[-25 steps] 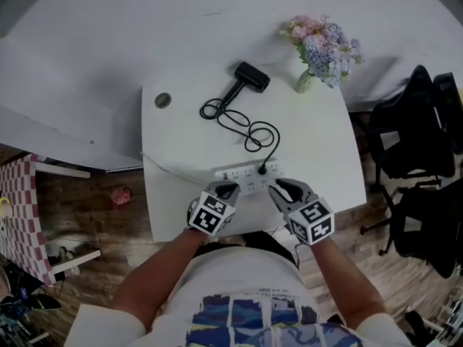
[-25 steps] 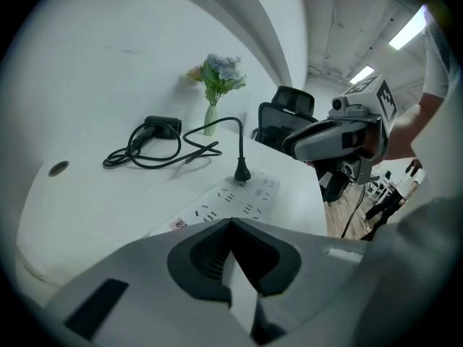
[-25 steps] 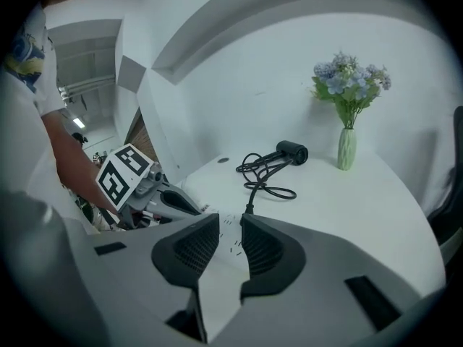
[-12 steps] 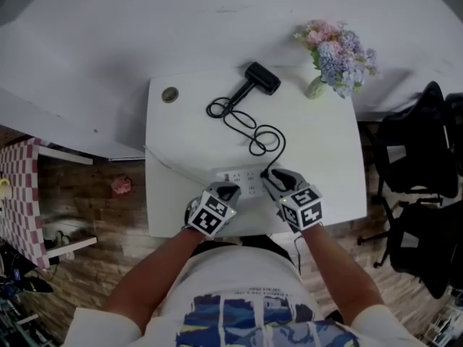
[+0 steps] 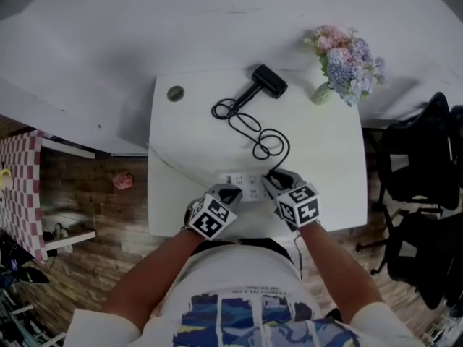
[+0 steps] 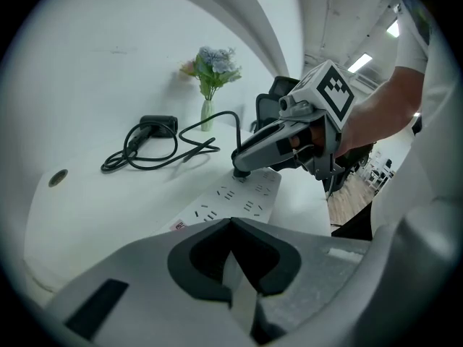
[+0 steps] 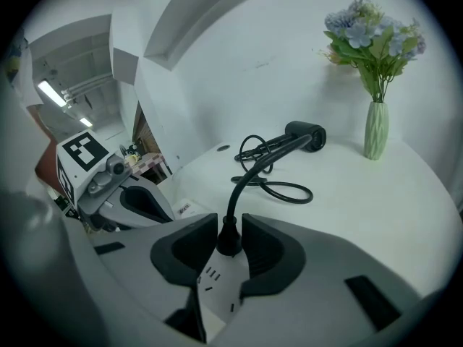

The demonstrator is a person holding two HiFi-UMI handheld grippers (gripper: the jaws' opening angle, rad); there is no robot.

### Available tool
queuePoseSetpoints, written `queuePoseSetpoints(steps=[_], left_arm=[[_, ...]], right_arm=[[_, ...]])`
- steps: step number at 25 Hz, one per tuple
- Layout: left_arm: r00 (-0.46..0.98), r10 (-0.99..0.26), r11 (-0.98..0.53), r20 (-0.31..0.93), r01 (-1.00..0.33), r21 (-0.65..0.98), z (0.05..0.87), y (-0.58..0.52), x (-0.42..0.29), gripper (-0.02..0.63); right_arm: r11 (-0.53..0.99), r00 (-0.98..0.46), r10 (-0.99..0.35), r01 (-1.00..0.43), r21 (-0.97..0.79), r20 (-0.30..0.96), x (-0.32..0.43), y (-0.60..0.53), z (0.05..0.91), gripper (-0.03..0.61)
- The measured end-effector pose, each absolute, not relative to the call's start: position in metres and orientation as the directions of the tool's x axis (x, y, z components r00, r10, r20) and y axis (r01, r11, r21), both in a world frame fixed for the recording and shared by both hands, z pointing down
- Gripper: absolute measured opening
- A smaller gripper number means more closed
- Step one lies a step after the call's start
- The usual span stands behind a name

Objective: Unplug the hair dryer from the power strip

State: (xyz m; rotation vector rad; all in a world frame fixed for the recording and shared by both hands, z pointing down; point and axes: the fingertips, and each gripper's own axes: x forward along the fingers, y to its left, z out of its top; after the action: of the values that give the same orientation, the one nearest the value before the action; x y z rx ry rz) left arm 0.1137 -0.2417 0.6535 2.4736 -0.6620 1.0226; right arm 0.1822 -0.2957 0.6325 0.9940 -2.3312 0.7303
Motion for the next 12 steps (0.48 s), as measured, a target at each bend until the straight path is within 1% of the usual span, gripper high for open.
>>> queuePoseSetpoints(steps=[12], left_arm=[[0.637, -0.250, -0.835, 0.730, -0.524, 0.171, 0.6541, -0.2426, 0.1141, 0.002]], right_arm=[[0.588, -0.602, -0.498, -0.764, -0.266, 0.624, 0.1813, -0.2982, 0.6311, 0.064]])
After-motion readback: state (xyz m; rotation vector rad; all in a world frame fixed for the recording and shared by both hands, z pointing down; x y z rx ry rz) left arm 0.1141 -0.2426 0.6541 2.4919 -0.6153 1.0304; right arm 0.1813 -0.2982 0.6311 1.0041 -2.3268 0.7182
